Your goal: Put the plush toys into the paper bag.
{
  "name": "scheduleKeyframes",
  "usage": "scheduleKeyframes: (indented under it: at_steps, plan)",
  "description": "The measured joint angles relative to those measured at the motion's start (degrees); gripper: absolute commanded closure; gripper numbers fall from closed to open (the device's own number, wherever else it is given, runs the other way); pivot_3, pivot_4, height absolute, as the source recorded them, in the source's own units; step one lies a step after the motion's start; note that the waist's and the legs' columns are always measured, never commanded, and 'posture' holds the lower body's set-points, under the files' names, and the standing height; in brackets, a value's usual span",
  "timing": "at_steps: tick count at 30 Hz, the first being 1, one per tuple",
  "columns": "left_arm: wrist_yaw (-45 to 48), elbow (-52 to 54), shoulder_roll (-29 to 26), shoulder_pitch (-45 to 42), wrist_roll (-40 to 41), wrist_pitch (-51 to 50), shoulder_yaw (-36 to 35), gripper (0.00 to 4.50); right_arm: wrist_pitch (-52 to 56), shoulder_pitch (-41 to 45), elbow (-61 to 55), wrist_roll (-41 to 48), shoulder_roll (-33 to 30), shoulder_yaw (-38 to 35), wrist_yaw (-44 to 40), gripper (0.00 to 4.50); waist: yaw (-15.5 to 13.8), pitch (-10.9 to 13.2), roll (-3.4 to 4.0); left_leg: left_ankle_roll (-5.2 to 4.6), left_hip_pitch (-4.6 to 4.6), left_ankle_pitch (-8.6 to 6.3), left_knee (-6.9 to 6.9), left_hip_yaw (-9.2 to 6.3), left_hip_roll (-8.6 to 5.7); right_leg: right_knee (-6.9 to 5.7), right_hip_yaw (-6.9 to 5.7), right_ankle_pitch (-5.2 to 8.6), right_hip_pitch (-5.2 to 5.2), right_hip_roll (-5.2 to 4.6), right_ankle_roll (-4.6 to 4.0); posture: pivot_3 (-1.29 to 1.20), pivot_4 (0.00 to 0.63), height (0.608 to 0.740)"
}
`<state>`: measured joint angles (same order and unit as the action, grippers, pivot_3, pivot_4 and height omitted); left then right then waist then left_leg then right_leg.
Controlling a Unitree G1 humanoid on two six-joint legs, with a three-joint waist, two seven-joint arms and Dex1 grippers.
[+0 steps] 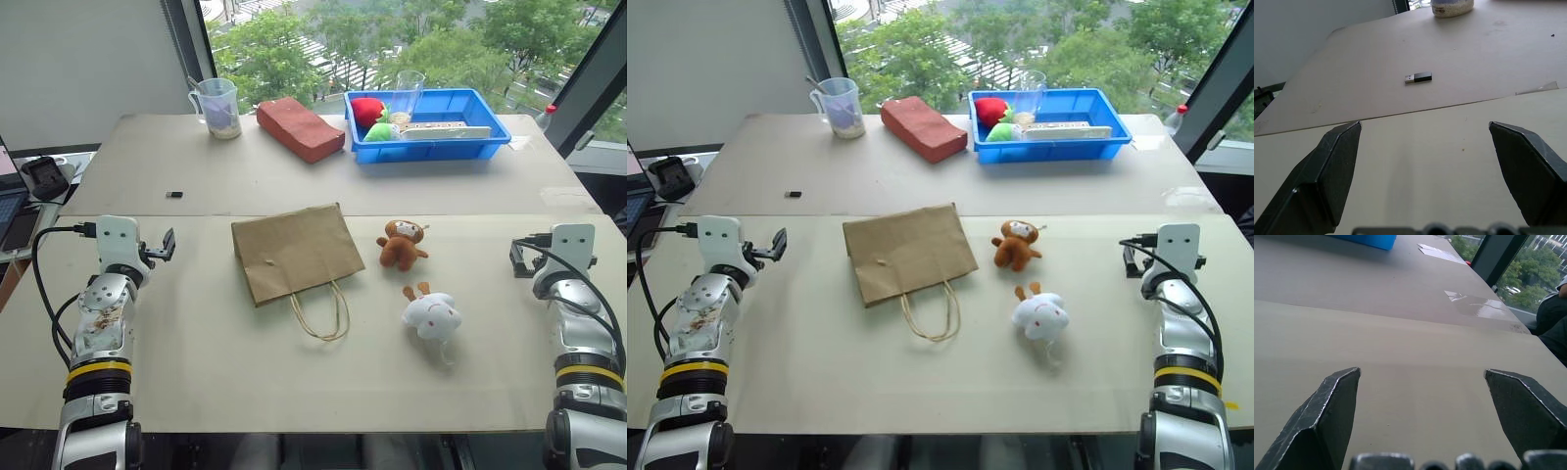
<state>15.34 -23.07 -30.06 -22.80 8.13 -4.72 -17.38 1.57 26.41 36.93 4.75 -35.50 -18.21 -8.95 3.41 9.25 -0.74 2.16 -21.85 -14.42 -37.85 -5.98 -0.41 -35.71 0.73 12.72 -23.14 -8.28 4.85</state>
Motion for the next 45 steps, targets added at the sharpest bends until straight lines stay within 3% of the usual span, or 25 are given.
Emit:
scheduleKeyframes:
  at_steps: [6, 10, 14, 17, 19, 25, 31, 38, 45]
  plan:
    - [3.53, -0.10, -3.42, 0.01, 1.39, -0.12, -0.92, 0.06, 0.00, -0.01, -0.13, -0.01, -0.47, 0.00, -0.74, 0.00, 0.16, 0.00, 0.00, -0.01, 0.00, -0.01, 0.01, 0.01, 0.00, -0.02, 0.01, 0.00, -0.03, 0.00, 0.00, 0.00, 0.150, 0.740]
    - [12.94, 3.58, -6.41, 0.94, 5.59, -0.99, -1.19, 0.06, 0.22, -0.01, -2.58, 0.25, -1.78, 0.49, -4.14, 0.00, 0.09, 0.01, 0.00, -0.01, -0.04, -0.01, 0.01, 0.01, 0.01, -0.01, 0.01, 0.00, -0.05, 0.00, 0.00, 0.00, 0.150, 0.740]
    - [25.77, 12.78, -12.49, 1.25, 9.46, -3.63, 1.98, 0.06, 3.44, -0.24, -10.27, 3.45, -3.98, 2.45, -14.24, 0.00, 0.11, 0.02, 0.01, -0.02, -0.04, -0.01, 0.01, 0.01, 0.01, -0.02, 0.02, 0.01, -0.05, 0.01, 0.01, 0.00, 0.150, 0.740]
    - [38.91, 22.53, -18.53, 1.14, 12.30, -5.81, 8.17, 0.06, 11.63, -2.97, -22.86, 10.92, -9.29, 4.59, -28.42, 0.00, -0.25, 0.06, 0.08, -0.13, -0.10, -0.08, 0.01, 0.01, 0.02, 0.00, 0.02, 0.05, -0.05, 0.00, 0.08, 0.00, 0.150, 0.740]
    - [45.47, 28.22, -19.46, 0.39, 12.74, -5.91, 13.04, 0.06, 17.08, -3.93, -31.28, 15.43, -12.43, 5.70, -35.33, 0.00, -0.54, 0.05, 0.10, -0.20, -0.05, -0.12, 0.01, 0.03, 0.02, 0.02, 0.03, 0.05, -0.01, 0.01, 0.08, 0.00, 0.150, 0.740]
    - [54.67, 30.47, -15.20, -3.09, 8.47, 0.37, 26.19, 0.06, 29.98, -10.29, -50.69, 24.65, -15.75, 8.55, -43.58, 0.00, -1.41, 0.06, 0.07, -0.23, -0.14, -0.14, -0.03, 0.03, 0.10, 0.04, 0.03, 0.06, -0.01, 0.09, 0.07, 0.00, 0.150, 0.740]
    - [57.51, 20.28, -8.92, -8.98, 0.52, 11.48, 33.60, 0.06, 37.63, -13.37, -64.31, 29.93, -15.43, 10.32, -42.18, 0.00, -2.33, 0.08, 0.04, -0.23, -0.14, -0.14, -0.10, 0.04, 0.07, 0.06, 0.05, 0.06, 0.00, 0.09, 0.07, 0.00, 0.150, 0.740]
    - [57.82, 10.52, -3.01, -12.78, -4.87, 20.14, 38.03, 0.06, 42.16, -13.98, -71.06, 32.33, -14.67, 10.53, -37.81, 0.00, -2.73, 0.08, 0.03, -0.23, -0.21, -0.14, -0.11, 0.03, 0.05, 0.08, 0.04, 0.06, -0.02, 0.09, 0.07, 0.00, 0.150, 0.740]
    - [57.93, 6.41, -1.23, -13.19, -7.36, 24.57, 39.18, 0.06, 44.33, -15.57, -74.25, 34.39, -14.69, 8.83, -34.96, 0.00, -2.66, 0.08, 0.02, -0.23, -0.18, -0.14, -0.12, 0.03, 0.05, 0.06, 0.04, 0.06, -0.01, 0.09, 0.07, 0.00, 0.150, 0.740]
